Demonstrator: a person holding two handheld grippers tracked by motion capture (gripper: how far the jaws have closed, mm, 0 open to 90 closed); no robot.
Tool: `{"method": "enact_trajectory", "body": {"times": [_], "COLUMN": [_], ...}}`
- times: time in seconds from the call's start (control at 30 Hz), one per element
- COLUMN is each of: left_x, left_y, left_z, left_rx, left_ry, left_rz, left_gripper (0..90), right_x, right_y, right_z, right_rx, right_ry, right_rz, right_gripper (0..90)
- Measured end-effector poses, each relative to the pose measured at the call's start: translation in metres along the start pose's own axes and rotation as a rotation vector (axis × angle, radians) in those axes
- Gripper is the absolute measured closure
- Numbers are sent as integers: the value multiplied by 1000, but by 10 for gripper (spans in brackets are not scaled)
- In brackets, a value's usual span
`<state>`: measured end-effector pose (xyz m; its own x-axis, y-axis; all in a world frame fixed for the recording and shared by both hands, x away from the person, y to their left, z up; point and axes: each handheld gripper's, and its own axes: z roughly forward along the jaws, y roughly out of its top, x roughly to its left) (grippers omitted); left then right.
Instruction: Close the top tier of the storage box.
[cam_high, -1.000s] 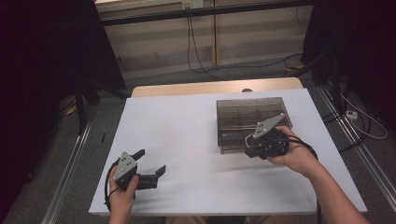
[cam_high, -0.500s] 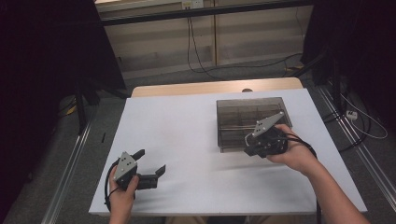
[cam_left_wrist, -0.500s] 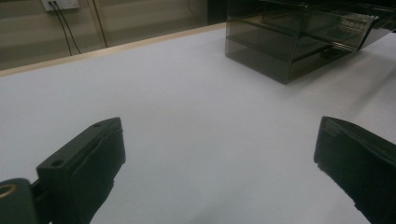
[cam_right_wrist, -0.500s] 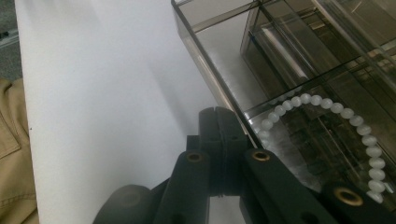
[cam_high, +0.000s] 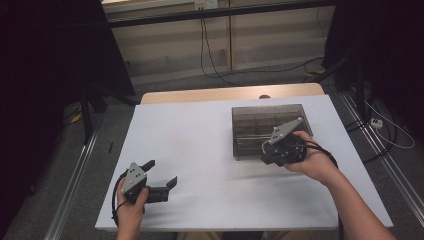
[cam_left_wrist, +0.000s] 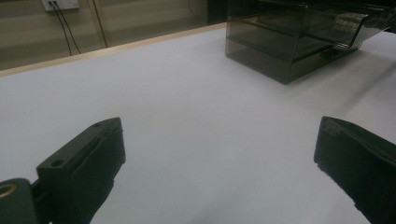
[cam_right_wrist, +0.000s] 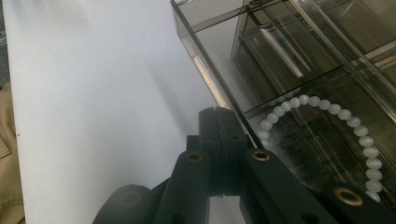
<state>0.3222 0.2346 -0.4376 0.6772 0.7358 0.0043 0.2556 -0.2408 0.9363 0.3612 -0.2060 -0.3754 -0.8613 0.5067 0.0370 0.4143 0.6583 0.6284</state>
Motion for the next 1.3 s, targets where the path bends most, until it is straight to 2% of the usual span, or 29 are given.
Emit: {"method": "enact_trajectory", "body": {"times": [1.3], "left_x": [0], "left_y": [0], "left_z": [0], "left_rx": [3], "left_ry": [-6], "left_rz": [-4], "left_gripper": [23], "right_x": [-5], "right_y": [4], "right_z": [2], "right_rx": [4], "right_ry": [-10], "right_rz": [-2], "right_gripper": [900]}}
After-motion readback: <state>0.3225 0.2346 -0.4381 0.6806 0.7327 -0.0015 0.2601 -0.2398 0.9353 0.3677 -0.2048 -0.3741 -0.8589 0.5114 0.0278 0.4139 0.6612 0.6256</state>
